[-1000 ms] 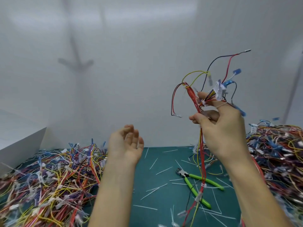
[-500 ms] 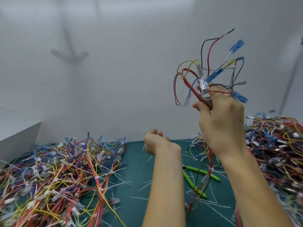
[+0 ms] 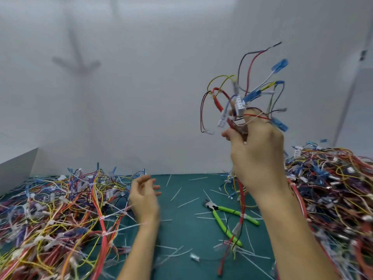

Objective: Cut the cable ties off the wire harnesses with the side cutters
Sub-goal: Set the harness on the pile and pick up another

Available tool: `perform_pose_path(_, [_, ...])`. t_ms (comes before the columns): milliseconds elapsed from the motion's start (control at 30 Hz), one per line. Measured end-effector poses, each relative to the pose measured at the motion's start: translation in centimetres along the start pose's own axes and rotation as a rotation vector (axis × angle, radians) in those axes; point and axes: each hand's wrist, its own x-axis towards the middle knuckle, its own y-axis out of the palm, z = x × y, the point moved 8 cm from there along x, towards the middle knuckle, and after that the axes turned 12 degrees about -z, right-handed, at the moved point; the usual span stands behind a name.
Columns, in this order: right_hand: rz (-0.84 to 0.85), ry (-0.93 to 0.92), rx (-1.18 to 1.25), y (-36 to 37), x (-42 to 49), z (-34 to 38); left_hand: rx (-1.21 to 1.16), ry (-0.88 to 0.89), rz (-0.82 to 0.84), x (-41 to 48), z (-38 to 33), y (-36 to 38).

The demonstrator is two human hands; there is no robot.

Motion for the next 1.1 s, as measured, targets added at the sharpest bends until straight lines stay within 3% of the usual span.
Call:
perform_pose_path(167, [0.103,0.012,-0.016,1.8,-1.0,-0.2,0.218,0.040,0.400,4.5,-0.6,-1.8])
perform_pose_path(267, [0.136,0.023,-0.021,2.3,-1.2,-0.6,0.335,0.058,0.520,5.9,-1.4,-3.0])
perform_pose_path(400, [0.172,0.061,0.042,2.6,-1.4,-0.5,0.345,0.019,0.509,6.8,-2.2,-3.9])
perform_pose_path(600, [0.400,0.252,0.218,4.7,-2.9,-1.0,0.276,-0.210,0.380,3.3,-2.2,-0.9])
perform_pose_path(700, [0.405,0.355,0.367,5.1,-3.0,-1.3,0.189,-0.282,0.369,1.1,-4.4,1.2])
perform_pose_path(900, [0.189,0.354,0.519,3.7,-1.8,-1.0,0.072,0.016,0.333,-1.7,-14.7,3.9])
perform_pose_path(1000, [0.132,0.368,0.573,3.0,-1.4,-1.0,0.046,0.236,0.530,-4.6,-19.5,5.2])
perform_pose_path(1100, [0.127,0.401,0.619,3.1,-1.5,-1.0,0.071,0.326,0.726,-7.4,-21.8,6.4])
